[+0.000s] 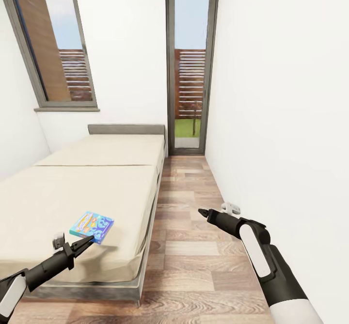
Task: Put all the toys in the child's room - the three board games (two on the bed and one on the table), the two jigsaw puzzles on the table, and the tennis ball on the table - inside the toy box on the table in the child's room.
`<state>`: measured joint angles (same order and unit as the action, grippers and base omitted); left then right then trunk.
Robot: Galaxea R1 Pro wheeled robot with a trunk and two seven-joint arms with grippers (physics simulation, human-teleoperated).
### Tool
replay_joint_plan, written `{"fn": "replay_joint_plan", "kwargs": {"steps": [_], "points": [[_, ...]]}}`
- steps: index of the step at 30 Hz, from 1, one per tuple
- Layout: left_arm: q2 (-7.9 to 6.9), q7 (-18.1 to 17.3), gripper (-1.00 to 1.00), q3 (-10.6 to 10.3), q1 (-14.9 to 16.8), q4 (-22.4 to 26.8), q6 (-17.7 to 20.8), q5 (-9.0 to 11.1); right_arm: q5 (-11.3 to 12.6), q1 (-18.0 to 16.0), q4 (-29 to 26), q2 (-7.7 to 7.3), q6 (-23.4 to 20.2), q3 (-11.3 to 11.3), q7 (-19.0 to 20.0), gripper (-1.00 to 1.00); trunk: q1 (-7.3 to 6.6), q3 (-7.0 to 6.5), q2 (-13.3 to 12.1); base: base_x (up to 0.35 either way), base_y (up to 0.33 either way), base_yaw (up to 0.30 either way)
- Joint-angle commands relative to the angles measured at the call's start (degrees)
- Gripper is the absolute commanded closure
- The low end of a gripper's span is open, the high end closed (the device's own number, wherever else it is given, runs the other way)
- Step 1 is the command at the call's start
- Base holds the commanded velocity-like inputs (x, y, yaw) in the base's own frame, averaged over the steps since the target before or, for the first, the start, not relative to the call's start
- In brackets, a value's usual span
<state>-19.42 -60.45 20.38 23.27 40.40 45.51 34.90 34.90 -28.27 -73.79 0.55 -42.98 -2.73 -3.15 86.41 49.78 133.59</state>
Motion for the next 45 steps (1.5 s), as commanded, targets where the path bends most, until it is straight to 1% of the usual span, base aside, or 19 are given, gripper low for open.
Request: {"fn": "replay_joint_plan", "kwargs": {"steps": [1, 13, 18, 23, 45], "points": [[-0.01, -0.1, 1.00, 0.0, 0.0, 0.0, 0.3, 0.1, 0.4, 0.0, -0.1, 0.00, -0.2, 0.0, -0.3, -1.00, -0.24, -0.12, -0.4, 0.000, 0.000, 0.000], [-0.01, -0.1, 1.00, 0.0, 0.0, 0.0, 0.3, 0.1, 0.3, 0.0, -0.1, 0.08, 0.0, 0.0, -0.3, -1.00, -2.87, -2.28, -5.2, 0.000, 0.000, 0.000], [-0.01, -0.1, 1.00, 0.0, 0.0, 0.0, 0.3, 0.1, 0.4, 0.0, -0.1, -0.03, 1.7, 0.0, -0.3, -1.00, -3.97, -3.18, -7.2, 0.000, 0.000, 0.000], [-0.01, -0.1, 1.00, 0.0, 0.0, 0.0, 0.3, 0.1, 0.5, 0.0, 0.0, 0.04, 2.5, -0.1, -0.3, -1.00, -5.07, -4.07, -9.2, 0.000, 0.000, 0.000], [0.02, 0.0, 1.00, 0.0, 0.0, 0.0, 0.2, 0.1, 0.5, 0.0, 0.0, 0.02, 2.6, -0.2, -0.2, -1.00, -9.90, -8.02, -18.0, 0.000, 0.000, 0.000]]}}
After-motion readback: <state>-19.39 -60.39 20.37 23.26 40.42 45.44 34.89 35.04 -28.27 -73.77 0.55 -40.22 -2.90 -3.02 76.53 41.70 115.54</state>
